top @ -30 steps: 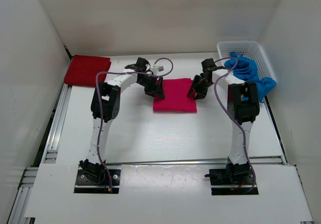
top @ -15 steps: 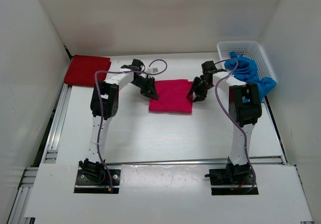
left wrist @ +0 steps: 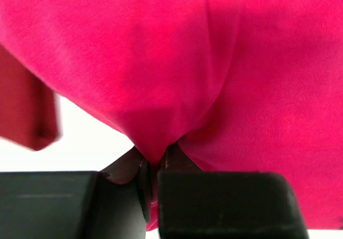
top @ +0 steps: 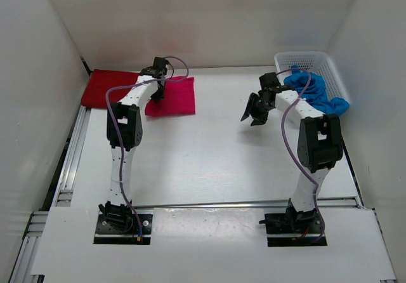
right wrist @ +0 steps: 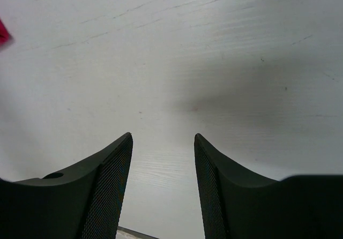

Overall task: Fold and stack the t-shirts
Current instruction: Put the neatly folded tshirt into the corner of the board with the left arm

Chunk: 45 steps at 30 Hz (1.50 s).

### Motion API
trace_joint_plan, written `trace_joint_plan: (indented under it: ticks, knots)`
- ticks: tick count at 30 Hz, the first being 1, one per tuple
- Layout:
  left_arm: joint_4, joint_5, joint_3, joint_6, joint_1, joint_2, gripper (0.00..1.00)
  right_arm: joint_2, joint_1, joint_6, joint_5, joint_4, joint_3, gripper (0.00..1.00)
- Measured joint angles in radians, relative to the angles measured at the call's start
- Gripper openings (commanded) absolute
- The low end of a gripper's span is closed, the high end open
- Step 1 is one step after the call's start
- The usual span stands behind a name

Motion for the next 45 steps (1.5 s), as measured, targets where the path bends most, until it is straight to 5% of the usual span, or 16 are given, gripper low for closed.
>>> trace_joint_plan:
  ticks: [13,33,45]
  knots:
    - [0.207,-0.367,0.217,0.008,0.014,0.029,0.1,-0.016,0.0,-0.025,0.037,-0.042,0.0,0.56]
    - [0.246,-0.404,0.154,0.008,0.286,0.025,0.1,-0.028,0.0,-0.045,0.075,-0.076,0.0,0.56]
    - [0.237,-0.402,0.197,0.008,0.324,0.032,0.1,-0.028,0.0,-0.045,0.075,-0.082,0.0,0.56]
